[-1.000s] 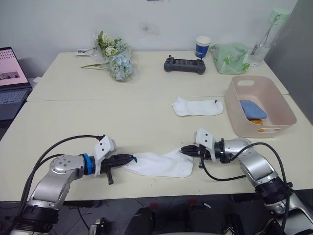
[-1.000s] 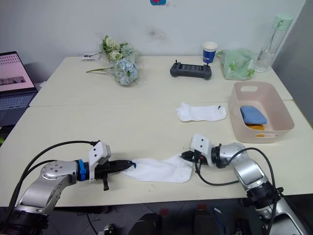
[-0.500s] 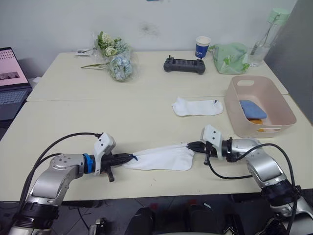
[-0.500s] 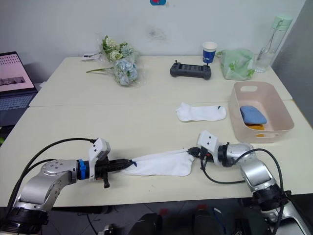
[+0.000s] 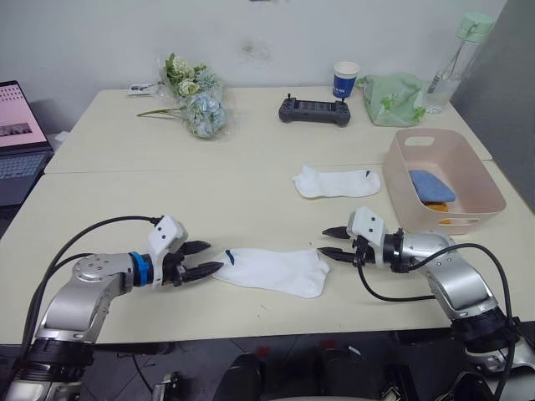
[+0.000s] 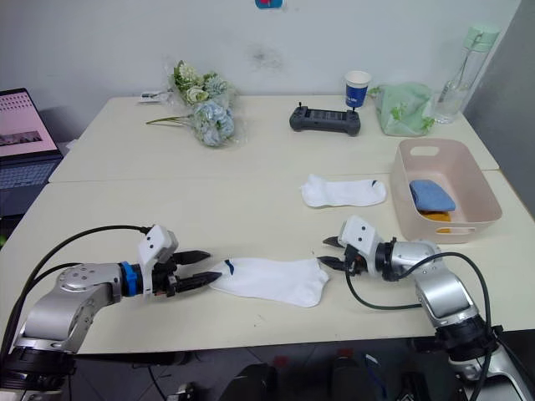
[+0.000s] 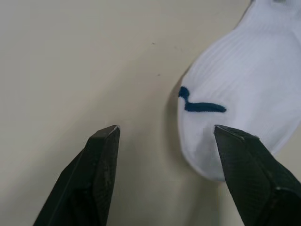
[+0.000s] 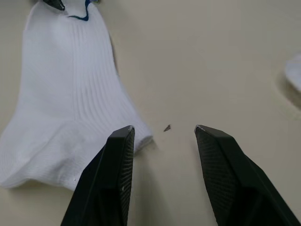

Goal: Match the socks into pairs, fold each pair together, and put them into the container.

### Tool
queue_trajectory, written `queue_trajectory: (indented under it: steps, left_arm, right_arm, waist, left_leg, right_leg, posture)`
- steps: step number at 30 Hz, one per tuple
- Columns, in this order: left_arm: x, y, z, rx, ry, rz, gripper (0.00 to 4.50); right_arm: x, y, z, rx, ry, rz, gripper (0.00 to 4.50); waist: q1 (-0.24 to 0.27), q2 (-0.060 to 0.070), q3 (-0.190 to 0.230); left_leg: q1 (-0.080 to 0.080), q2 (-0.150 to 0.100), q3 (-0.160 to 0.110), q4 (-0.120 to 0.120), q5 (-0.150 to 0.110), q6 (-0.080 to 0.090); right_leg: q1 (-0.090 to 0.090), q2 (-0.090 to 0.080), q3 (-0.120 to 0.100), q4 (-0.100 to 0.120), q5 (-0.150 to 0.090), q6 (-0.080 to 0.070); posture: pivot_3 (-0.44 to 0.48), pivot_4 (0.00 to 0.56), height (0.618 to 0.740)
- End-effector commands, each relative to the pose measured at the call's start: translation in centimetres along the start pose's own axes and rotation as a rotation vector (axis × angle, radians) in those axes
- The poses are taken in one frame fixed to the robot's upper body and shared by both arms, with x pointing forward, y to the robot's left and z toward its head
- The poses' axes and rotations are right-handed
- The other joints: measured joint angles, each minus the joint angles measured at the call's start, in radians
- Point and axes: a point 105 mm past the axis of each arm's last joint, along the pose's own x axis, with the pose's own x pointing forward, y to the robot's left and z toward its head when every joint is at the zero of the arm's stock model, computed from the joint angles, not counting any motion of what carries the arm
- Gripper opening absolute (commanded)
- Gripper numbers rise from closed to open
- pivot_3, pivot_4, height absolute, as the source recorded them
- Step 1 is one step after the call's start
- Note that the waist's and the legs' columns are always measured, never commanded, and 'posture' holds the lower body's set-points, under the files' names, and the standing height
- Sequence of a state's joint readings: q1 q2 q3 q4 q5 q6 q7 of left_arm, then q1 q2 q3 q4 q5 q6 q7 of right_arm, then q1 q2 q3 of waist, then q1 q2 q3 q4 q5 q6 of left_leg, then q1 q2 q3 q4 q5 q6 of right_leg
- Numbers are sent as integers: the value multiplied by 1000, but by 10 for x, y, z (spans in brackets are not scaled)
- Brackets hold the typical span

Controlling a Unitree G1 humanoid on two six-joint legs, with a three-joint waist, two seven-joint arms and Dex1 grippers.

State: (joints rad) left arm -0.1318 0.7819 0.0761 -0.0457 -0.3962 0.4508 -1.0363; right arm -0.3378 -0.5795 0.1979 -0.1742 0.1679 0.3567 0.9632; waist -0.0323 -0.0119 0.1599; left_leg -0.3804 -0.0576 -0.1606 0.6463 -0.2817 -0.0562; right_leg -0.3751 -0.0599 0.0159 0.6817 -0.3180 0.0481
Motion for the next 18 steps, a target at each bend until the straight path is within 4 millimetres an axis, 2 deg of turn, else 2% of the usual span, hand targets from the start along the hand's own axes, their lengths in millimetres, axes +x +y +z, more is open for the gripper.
queue_trajectory:
  steps: [1,3,5,8,10,14,18]
  left_arm:
    - [-5,-6,31,66,-107,-17,3131]
    - [-1,-14,41,112,-143,-41,3131]
    - [7,-24,44,177,-163,-71,2746]
    - [24,-36,42,243,-184,-102,1944]
    - [37,-39,28,289,-148,-110,1287]
    - [43,-30,-2,315,-60,-71,11]
    - [37,-26,-17,298,-22,-59,11]
  right_arm:
    - [-1,3,24,-84,-71,20,2009]
    - [4,8,28,-76,-101,34,2009]
    - [11,15,33,-70,-132,54,1631]
    - [28,29,33,-58,-150,78,763]
    - [36,41,18,-77,-100,111,17]
    - [29,46,-12,-105,15,131,0]
    - [14,43,-31,-115,95,131,0]
  waist:
    - [0,0,0]
    - [0,0,0]
    - [0,0,0]
    - [0,0,0]
    - [0,0,0]
    - [1,0,0]
    - [2,0,0]
  left_leg:
    - [0,0,0,0,0,0]
    - [0,0,0,0,0,0]
    - [0,0,0,0,0,0]
    - [0,0,0,0,0,0]
    - [0,0,0,0,0,0]
    - [0,-1,1,0,0,0]
    - [2,-1,1,0,0,0]
  right_leg:
    - [0,-1,0,0,0,0]
    - [0,-2,0,0,0,0]
    - [1,-2,0,0,0,0]
    - [0,-2,0,0,0,0]
    - [1,-2,0,0,0,0]
    - [1,1,0,0,0,0]
    - [2,0,0,0,0,0]
  posture:
    - [0,150,740]
    - [0,150,740]
    - [0,150,740]
    - [0,150,740]
    - [0,150,740]
    - [0,150,740]
    - [0,150,740]
